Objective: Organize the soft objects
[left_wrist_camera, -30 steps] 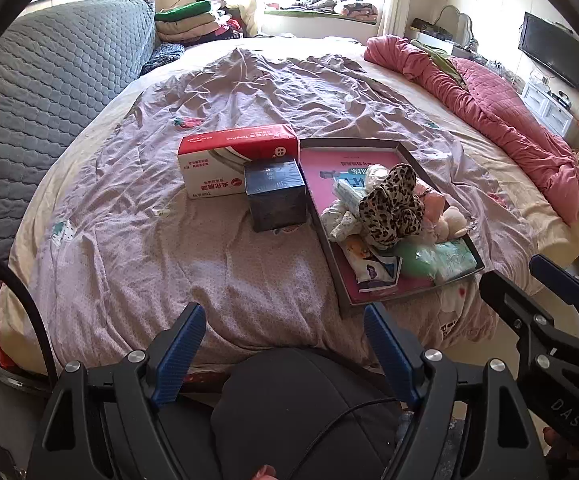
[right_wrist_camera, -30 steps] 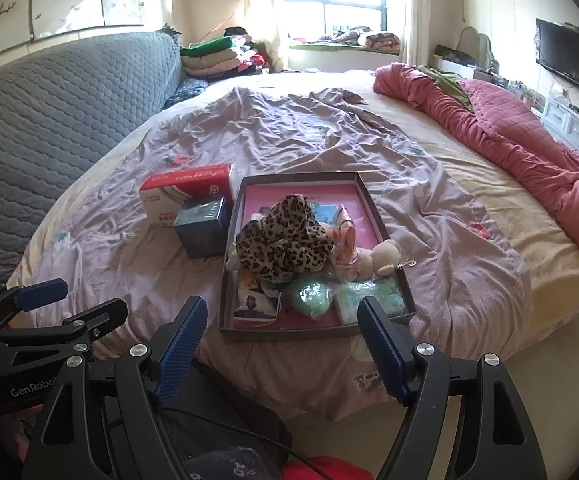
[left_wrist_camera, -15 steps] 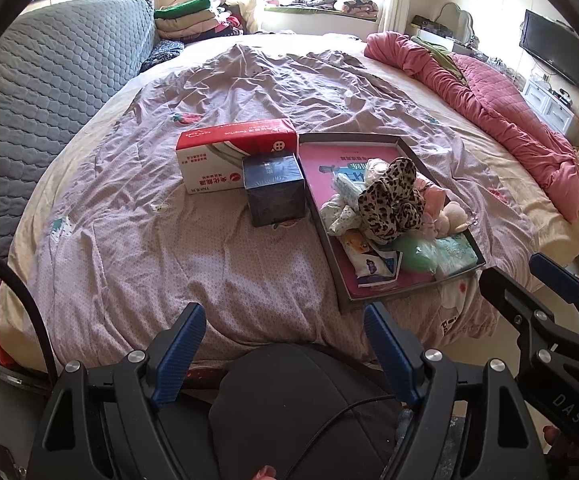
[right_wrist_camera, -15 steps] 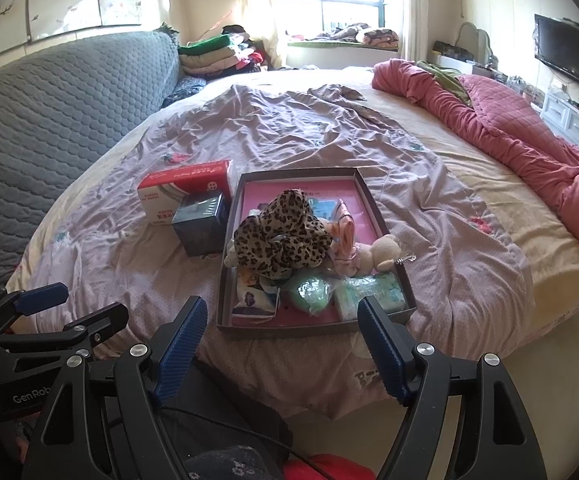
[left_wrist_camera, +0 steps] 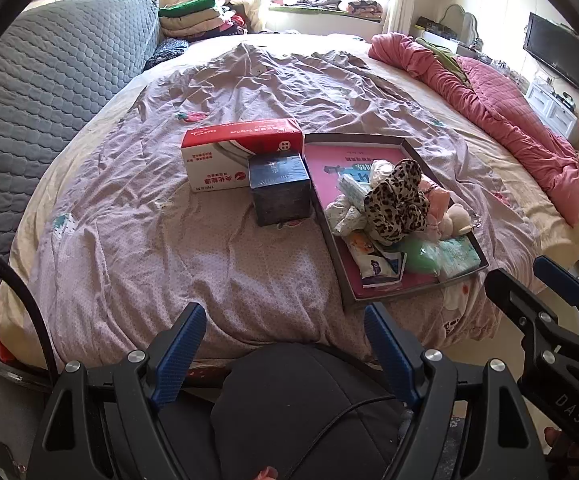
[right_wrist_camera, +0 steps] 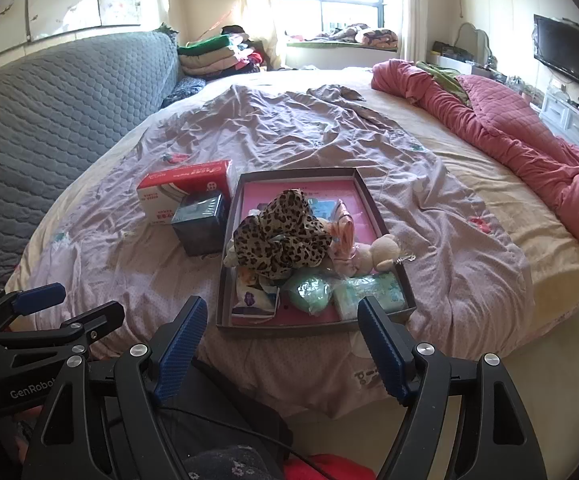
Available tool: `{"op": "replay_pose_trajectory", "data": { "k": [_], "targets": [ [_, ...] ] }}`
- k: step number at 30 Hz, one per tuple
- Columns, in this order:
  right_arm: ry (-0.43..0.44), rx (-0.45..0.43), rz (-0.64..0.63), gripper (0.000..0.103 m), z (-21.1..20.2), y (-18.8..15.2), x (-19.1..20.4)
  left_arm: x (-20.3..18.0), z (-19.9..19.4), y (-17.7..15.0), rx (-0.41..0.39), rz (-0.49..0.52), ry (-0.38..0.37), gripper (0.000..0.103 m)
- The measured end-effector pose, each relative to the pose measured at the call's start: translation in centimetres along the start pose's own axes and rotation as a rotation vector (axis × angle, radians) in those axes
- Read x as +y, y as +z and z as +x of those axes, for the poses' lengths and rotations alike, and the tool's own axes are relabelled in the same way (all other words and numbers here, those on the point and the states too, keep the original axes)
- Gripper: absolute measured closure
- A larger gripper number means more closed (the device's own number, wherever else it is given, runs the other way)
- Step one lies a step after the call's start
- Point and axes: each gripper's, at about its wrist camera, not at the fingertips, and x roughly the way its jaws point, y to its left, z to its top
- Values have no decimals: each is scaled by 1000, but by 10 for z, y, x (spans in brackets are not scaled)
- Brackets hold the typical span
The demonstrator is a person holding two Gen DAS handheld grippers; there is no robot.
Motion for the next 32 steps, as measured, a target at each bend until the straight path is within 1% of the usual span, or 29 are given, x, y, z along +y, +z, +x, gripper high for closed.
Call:
{"op": "replay_pose_trajectory", "data": {
  "k": [26,32],
  "targets": [
    [0,-1,-4,24,0,0,2,5,2,-3,9,-4,10,22],
    [5,4,-6,24,5,-1,5,6,6,-5,6,-10,-4,22]
  ]
}}
